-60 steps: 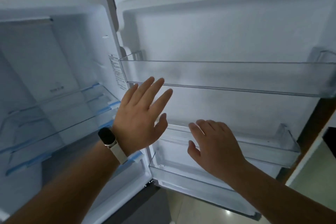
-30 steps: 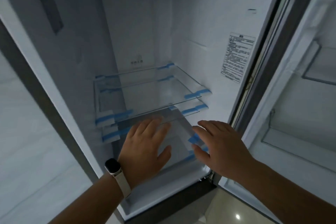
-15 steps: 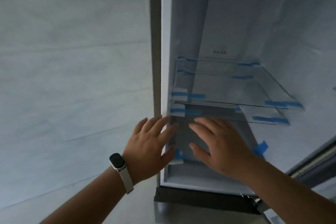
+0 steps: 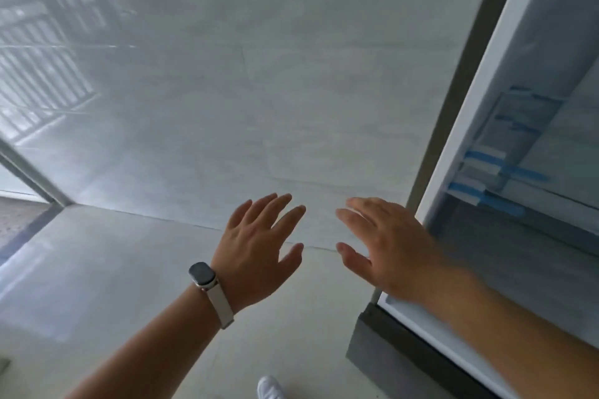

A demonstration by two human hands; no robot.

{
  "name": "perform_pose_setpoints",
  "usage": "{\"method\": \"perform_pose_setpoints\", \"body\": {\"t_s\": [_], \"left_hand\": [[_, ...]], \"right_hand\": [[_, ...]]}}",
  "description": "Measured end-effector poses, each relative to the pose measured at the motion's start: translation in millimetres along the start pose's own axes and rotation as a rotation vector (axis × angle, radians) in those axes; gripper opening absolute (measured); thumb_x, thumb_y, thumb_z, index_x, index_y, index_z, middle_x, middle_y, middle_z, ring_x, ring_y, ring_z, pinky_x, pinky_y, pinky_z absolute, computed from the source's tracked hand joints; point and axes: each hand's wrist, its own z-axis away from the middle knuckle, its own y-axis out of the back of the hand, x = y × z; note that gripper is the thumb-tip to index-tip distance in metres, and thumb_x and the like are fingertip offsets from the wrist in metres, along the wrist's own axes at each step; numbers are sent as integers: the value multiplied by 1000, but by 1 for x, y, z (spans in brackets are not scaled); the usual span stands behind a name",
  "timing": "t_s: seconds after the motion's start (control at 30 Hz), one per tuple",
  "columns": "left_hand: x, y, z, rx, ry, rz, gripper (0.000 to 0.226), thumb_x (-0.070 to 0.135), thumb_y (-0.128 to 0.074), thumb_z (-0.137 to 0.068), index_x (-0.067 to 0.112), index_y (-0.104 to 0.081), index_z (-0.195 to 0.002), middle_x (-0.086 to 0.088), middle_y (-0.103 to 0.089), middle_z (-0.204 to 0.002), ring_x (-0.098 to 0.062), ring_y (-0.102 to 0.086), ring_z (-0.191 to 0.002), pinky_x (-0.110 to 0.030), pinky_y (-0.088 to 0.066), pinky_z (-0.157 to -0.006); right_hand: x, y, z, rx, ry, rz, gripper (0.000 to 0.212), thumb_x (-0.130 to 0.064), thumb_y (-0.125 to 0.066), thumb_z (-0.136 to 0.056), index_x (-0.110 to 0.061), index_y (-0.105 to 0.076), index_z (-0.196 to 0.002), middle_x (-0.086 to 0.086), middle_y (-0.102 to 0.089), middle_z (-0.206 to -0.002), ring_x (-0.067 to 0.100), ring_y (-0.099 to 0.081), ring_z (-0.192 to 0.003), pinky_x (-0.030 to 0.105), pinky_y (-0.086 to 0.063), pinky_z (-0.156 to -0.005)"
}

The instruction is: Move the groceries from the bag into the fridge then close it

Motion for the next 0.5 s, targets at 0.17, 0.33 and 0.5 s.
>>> {"method": "perform_pose_setpoints", "body": {"t_s": [0.17,0.33,0.5], "left_hand": [[-44,19,39,12,157,-36,57,54,-43,-89,31,-46,-141,3,-46,-149,-20,-39,-139,-41,-24,-115],[-94,30,72,42,248,-43,58,53,-42,-88,28,-49,-140,0,-49,-147,-23,-43,-137,-46,-31,-114],[-162,35,110,53,317,-41,58,53,-43,-87,28,-49,-139,-1,-49,-146,-24,-43,-137,-46,-32,-113]], "right_hand": [[-38,-22,-36,-22,95,-49,49,-48,-44,-92,-14,-61,-122,11,-62,-124,29,-59,-112,41,-49,-91],[-85,-35,-74,-17,166,-62,48,-48,-46,-90,-14,-62,-121,11,-62,-123,30,-59,-111,41,-49,-89],[-153,-61,-114,-47,196,-73,49,-49,-45,-90,-15,-62,-120,10,-62,-124,29,-59,-111,41,-50,-89]]}}
